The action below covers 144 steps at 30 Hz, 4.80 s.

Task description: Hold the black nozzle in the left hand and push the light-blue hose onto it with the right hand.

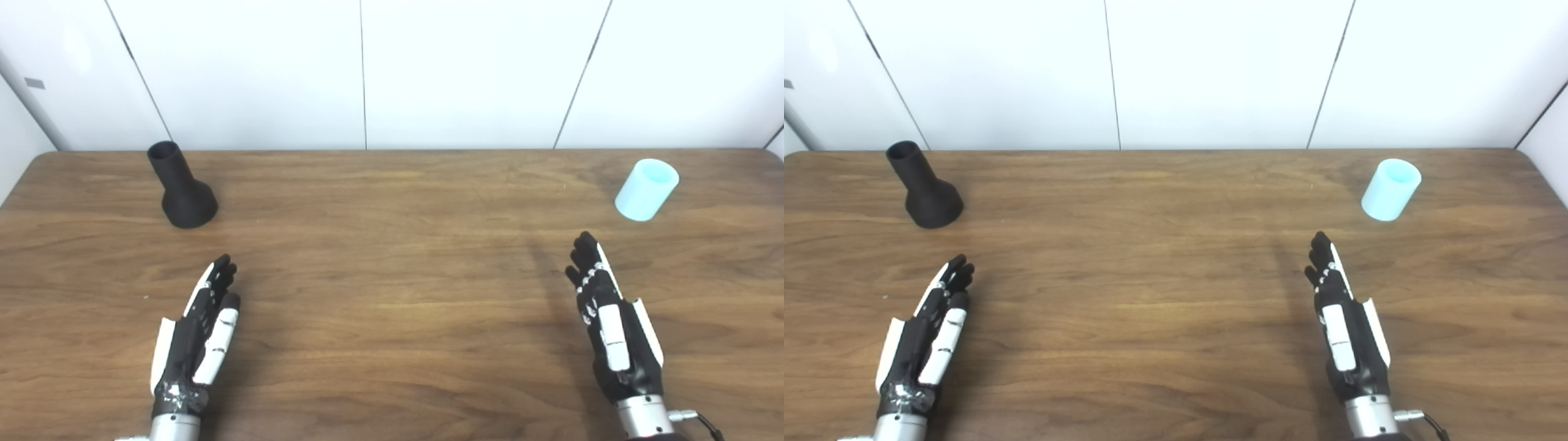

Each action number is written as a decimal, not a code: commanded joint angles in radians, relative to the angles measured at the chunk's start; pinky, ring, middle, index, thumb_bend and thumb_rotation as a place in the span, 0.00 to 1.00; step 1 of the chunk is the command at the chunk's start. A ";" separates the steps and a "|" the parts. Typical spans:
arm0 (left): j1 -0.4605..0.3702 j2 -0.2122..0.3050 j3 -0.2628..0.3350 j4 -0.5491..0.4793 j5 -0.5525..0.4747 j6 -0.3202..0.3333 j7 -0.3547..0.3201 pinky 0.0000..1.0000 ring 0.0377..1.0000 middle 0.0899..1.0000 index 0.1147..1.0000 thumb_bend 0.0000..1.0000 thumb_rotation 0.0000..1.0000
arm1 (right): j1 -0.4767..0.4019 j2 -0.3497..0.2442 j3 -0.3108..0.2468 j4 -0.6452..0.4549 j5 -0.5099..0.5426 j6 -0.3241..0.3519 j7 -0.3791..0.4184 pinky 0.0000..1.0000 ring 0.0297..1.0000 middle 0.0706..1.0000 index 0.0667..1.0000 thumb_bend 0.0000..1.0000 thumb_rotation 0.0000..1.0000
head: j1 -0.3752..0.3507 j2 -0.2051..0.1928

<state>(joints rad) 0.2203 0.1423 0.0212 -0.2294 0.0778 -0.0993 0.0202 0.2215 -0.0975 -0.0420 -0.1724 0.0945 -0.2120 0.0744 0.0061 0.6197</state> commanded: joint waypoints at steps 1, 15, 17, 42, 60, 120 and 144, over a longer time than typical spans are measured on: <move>0.037 -0.020 -0.012 0.018 -0.003 -0.004 -0.008 0.93 0.93 0.91 0.94 0.41 0.75 | 0.042 0.010 0.005 0.047 0.014 -0.013 0.007 0.99 1.00 1.00 0.99 0.49 0.97 | 0.001 0.001; 0.045 -0.025 -0.020 0.003 0.008 0.008 -0.008 0.96 0.94 0.92 0.94 0.41 0.75 | 0.048 0.005 0.001 0.032 0.024 -0.001 0.014 0.97 0.99 0.99 0.99 0.45 1.00 | 0.076 -0.007; 0.047 -0.032 -0.027 0.001 0.022 0.008 -0.002 0.95 0.93 0.92 0.94 0.41 0.75 | 0.050 -0.005 -0.003 0.030 0.028 0.009 0.017 0.98 0.99 0.99 0.99 0.46 1.00 | 0.131 -0.017; 0.047 -0.098 -0.127 0.041 0.148 -0.008 0.112 0.92 0.91 0.90 0.93 0.40 0.61 | 0.028 -0.069 -0.042 0.140 0.089 -0.061 0.088 1.00 1.00 0.98 1.00 0.56 1.00 | 0.395 -0.137; -0.079 -0.015 0.018 -0.091 0.234 0.092 0.196 0.86 0.90 0.90 0.91 0.76 0.16 | 0.065 -0.065 -0.044 0.120 0.036 -0.093 0.075 1.00 1.00 0.98 1.00 0.50 1.00 | 0.386 -0.123; -0.721 0.282 -0.143 0.557 0.500 0.439 0.103 1.00 1.00 0.92 0.88 1.00 0.54 | 0.083 -0.040 -0.032 0.040 -0.022 0.011 0.045 0.99 0.95 0.91 1.00 0.58 1.00 | 0.342 -0.085; -0.752 0.256 -0.158 0.646 0.501 0.438 0.167 1.00 0.95 0.87 0.84 0.90 0.46 | 0.101 -0.050 -0.037 0.013 -0.030 0.029 0.040 1.00 0.93 0.85 0.98 0.59 1.00 | 0.338 -0.054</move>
<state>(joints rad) -0.4836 0.3873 -0.1404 0.4137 0.5638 0.3511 0.1677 0.2788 -0.1576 -0.0855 -0.1899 0.0698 -0.1795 0.1212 0.3437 0.5645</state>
